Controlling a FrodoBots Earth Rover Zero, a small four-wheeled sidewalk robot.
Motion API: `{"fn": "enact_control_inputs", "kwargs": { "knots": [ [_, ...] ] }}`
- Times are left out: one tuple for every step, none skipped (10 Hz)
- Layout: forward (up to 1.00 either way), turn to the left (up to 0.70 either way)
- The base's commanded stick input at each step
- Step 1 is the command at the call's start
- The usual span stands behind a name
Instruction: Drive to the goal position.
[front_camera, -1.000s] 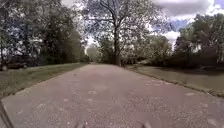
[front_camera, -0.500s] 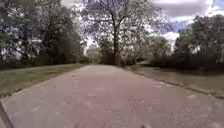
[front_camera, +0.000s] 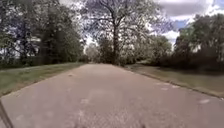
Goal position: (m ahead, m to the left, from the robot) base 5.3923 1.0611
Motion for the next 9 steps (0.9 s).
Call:
{"fn": "enact_control_inputs", "kwargs": {
  "knots": [
    [1.00,0.05],
    [1.00,0.00],
    [1.00,0.00],
    [1.00,0.04],
    [1.00,0.18],
    [1.00,0.27],
    [1.00,0.04],
    [1.00,0.00],
    [1.00,0.00]
  ]
}}
